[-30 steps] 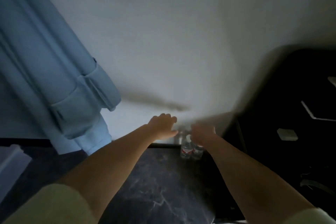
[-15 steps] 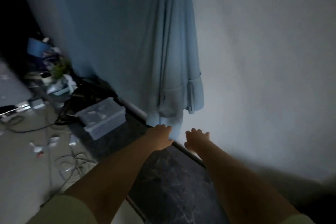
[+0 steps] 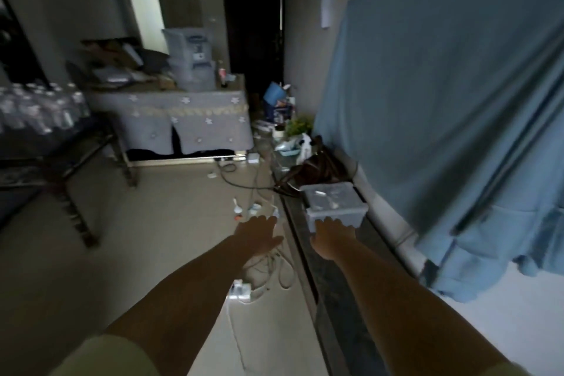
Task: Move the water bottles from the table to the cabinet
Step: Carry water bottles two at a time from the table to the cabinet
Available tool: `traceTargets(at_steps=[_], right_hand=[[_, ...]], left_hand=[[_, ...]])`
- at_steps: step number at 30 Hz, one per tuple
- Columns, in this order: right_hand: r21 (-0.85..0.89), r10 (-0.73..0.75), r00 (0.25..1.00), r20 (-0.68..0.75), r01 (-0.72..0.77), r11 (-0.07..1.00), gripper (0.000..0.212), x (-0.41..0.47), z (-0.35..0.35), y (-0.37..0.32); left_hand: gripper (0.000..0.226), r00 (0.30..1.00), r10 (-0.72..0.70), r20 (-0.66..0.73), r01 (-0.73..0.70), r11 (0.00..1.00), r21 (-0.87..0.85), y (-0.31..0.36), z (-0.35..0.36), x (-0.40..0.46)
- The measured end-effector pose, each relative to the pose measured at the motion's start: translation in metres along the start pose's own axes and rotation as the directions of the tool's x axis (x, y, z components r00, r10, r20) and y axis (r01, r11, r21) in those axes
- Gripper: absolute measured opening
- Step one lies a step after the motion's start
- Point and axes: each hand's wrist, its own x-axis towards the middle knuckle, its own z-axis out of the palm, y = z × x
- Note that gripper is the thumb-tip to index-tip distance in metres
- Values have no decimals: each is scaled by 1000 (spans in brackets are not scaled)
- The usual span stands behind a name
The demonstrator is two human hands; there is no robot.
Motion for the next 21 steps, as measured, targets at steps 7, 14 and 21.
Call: traceTargets(at_steps=[7, 14, 21], right_hand=[[-35, -200, 980, -25, 199, 979, 43, -1, 10, -184], [-98, -346, 938, 17, 346, 933, 42, 1, 14, -333], [-172, -515, 856, 45, 515, 840, 44, 17, 19, -445]], left_hand=[[56, 975, -219, -42, 217, 975, -50, -151, -9, -81], [55, 908, -417, -43, 410, 905, -110, -283, -7, -153], [53, 806, -589, -61, 561, 793, -236, -377, -4, -196]])
